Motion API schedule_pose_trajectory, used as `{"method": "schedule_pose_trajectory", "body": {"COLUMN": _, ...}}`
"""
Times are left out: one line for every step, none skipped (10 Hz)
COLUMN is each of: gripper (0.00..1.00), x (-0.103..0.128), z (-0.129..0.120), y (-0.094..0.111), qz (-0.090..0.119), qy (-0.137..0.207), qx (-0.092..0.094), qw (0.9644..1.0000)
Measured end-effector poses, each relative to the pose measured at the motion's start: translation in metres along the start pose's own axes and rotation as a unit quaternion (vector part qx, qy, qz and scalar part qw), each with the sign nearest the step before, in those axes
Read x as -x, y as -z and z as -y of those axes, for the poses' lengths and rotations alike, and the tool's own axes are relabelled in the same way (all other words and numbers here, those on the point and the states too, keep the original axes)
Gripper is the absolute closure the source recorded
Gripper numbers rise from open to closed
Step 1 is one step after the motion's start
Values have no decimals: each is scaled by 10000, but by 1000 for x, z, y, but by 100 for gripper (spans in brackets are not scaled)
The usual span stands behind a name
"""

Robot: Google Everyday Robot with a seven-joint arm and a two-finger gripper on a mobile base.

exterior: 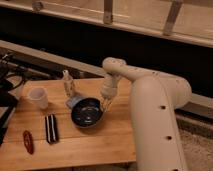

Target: Drag the ceramic bowl in a circle

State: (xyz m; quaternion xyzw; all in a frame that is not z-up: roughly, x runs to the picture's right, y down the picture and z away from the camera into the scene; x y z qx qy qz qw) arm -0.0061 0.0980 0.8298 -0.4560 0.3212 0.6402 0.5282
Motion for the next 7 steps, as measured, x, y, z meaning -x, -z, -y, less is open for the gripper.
{"method": "schedule_pose_trajectory", "body": {"gripper": 100, "x": 8, "z": 3, "y": 15, "qz": 132, "qy": -124, "qx": 55, "qw": 9998}}
{"method": "schedule_pose_trajectory", "body": {"gripper": 100, "x": 23, "z": 11, "y": 30, "qz": 288, "qy": -309, "qx": 162, "qw": 9990}}
{"method": "schedule_pose_trajectory", "body": {"gripper": 100, "x": 39, "z": 22, "y": 46, "qz": 464, "qy": -523, "qx": 268, "qw": 9972}}
{"method": "schedule_pose_trajectory", "body": {"gripper": 100, "x": 51, "z": 28, "y": 57, "qz": 599, "qy": -696, "qx": 337, "qw": 9952}}
{"method": "schedule_pose_trajectory", "body": {"gripper": 100, "x": 63, "z": 36, "y": 68, "qz": 752, "qy": -923, "qx": 384, "qw": 9921}}
{"method": "schedule_pose_trajectory", "body": {"gripper": 100, "x": 72, "z": 43, "y": 74, "qz": 857, "qy": -1148, "qx": 401, "qw": 9889}}
{"method": "schedule_pose_trajectory", "body": {"gripper": 100, "x": 84, "z": 54, "y": 83, "qz": 1025, "qy": -1510, "qx": 437, "qw": 9822}}
